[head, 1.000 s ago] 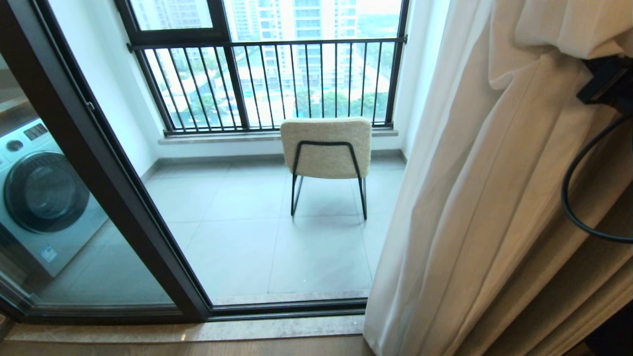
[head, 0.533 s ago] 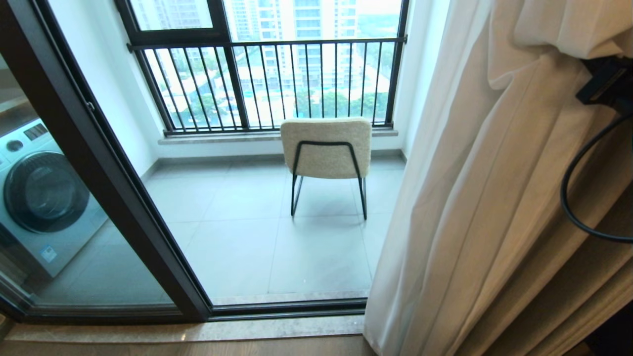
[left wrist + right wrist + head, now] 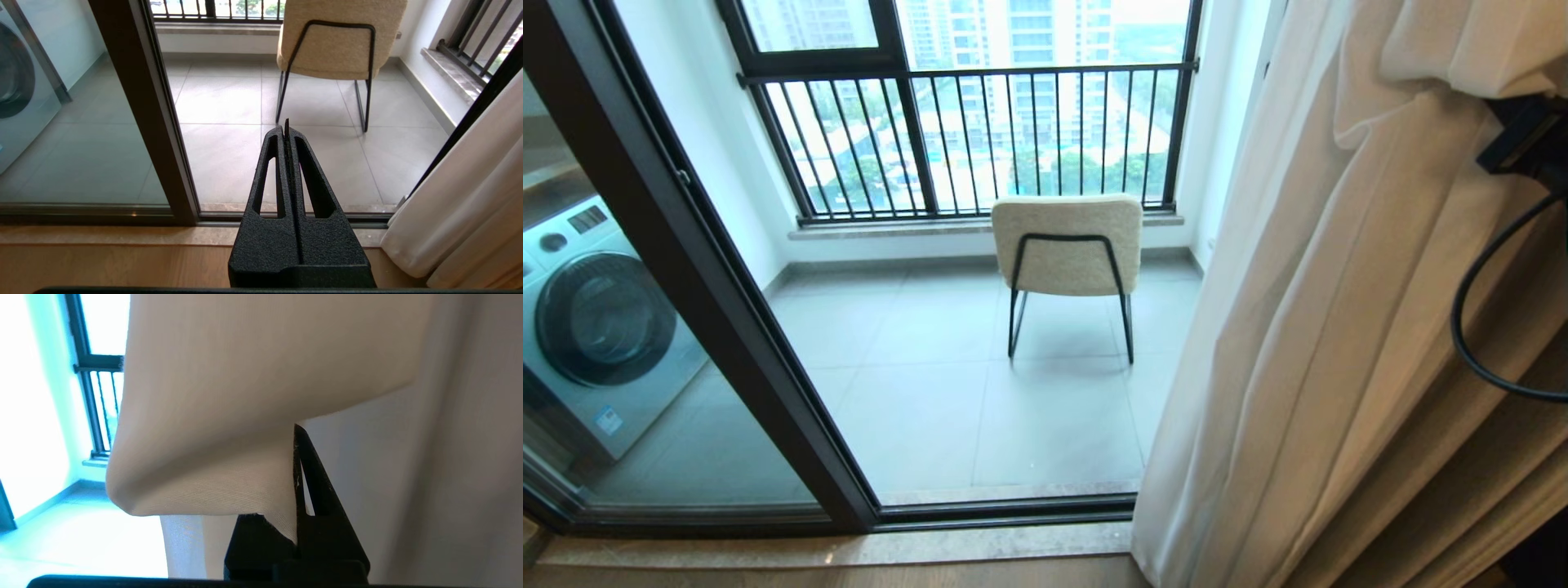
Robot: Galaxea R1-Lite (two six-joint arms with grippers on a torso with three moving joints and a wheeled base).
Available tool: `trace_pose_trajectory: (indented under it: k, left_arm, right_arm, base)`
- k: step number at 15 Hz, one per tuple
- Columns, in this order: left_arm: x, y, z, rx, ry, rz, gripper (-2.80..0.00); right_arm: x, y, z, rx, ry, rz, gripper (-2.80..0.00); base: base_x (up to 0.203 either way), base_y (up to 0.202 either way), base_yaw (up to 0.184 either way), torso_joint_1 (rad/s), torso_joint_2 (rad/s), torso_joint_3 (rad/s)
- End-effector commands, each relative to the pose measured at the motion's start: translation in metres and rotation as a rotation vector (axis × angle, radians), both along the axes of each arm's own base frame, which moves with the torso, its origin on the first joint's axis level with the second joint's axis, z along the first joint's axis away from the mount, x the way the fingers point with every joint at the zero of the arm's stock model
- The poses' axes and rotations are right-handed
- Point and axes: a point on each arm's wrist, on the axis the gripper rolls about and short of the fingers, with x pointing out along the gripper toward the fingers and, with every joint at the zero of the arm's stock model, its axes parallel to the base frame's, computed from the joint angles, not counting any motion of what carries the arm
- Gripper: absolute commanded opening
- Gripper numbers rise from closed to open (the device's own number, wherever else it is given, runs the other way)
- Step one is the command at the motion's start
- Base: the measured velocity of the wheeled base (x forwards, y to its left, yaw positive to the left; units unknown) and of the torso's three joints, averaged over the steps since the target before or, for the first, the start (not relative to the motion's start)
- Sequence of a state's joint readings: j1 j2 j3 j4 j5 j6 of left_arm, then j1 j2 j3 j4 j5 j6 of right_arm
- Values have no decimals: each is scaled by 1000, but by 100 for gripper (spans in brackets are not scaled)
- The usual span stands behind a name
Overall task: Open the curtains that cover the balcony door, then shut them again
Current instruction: Close the inner curtains on both sides
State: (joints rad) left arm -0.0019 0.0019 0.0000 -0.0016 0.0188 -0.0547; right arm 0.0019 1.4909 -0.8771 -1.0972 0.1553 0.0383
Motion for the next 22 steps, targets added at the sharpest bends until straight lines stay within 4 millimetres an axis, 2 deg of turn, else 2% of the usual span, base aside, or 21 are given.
trace_pose_trajectory:
  k: [1,17,22]
  left_arm:
    - [0,0,0,0,0,0,-280]
    - [0,0,0,3,1,1,-280]
    - [0,0,0,3,1,2,-280]
  right_arm:
    - [0,0,1,-1,-6,3,-280]
    - [1,6,2,-1,-23,24,-280]
    - [8,17,3,-2,-29,62,-280]
  base:
    - [0,188,3,-1,2,0]
    - [0,188,-1,1,2,2]
    - [0,183,1,1,1,4]
